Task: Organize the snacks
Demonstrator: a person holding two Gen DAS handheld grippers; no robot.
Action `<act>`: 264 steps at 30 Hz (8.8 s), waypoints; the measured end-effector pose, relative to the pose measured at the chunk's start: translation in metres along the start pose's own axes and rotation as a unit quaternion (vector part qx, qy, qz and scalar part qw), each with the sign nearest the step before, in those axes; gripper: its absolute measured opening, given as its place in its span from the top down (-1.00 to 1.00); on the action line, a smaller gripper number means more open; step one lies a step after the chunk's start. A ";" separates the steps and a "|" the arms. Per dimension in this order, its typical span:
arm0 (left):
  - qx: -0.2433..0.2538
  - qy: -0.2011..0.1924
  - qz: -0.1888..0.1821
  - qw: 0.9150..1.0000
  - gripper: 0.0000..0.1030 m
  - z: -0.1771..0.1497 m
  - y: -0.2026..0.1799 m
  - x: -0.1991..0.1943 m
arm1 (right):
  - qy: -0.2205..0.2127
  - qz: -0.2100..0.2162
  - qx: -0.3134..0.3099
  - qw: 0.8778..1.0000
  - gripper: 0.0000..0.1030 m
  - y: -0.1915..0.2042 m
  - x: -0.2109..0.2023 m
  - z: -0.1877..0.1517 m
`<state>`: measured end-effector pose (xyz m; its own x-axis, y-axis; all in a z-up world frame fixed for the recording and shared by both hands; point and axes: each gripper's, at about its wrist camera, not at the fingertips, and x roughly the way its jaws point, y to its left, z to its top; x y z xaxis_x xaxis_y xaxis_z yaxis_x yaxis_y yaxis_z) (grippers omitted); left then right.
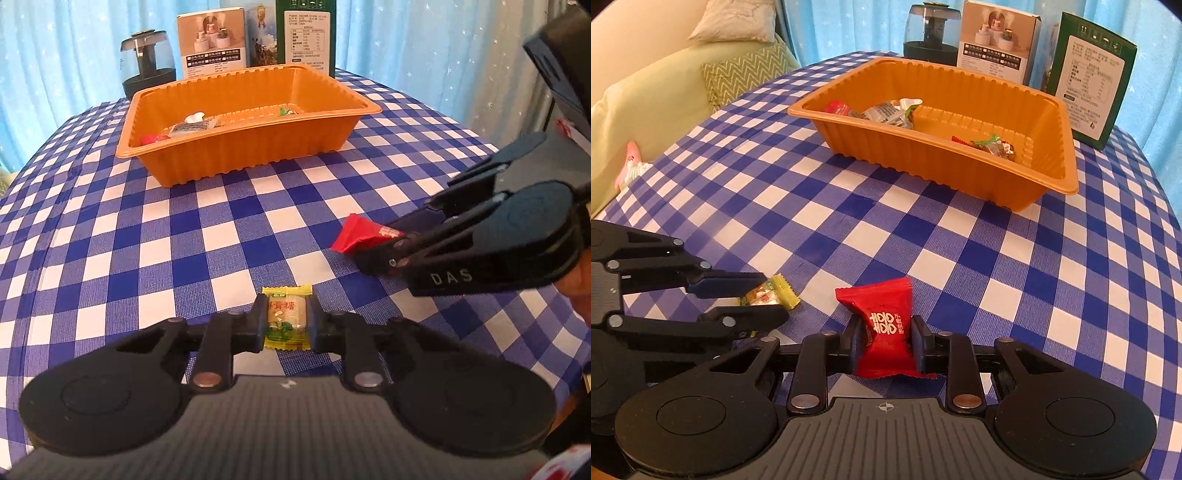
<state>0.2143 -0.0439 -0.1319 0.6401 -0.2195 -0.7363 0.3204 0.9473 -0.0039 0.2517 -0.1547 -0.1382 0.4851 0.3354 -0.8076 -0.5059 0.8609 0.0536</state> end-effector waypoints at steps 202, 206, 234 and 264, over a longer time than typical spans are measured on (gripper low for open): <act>-0.124 -0.076 0.098 0.984 -0.99 0.032 -0.001 -0.204 | -0.140 -0.090 0.196 0.967 -0.59 0.030 -0.223 -0.034; -0.127 -0.072 0.102 0.984 -0.99 0.024 -0.004 -0.216 | -0.135 -0.085 0.198 0.967 -0.59 0.044 -0.231 -0.045; -0.127 -0.076 0.090 0.985 -1.00 0.002 -0.022 -0.261 | -0.134 -0.100 0.176 0.970 -0.59 0.081 -0.273 -0.066; -0.122 -0.075 0.091 0.985 -1.00 -0.003 -0.026 -0.259 | -0.137 -0.101 0.181 0.969 -0.59 0.081 -0.274 -0.067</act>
<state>0.0384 -0.0112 0.0568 0.7732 -0.0561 -0.6316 0.0249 0.9980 -0.0582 0.0298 -0.2020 0.0480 0.7445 0.1916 -0.6395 -0.1211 0.9808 0.1530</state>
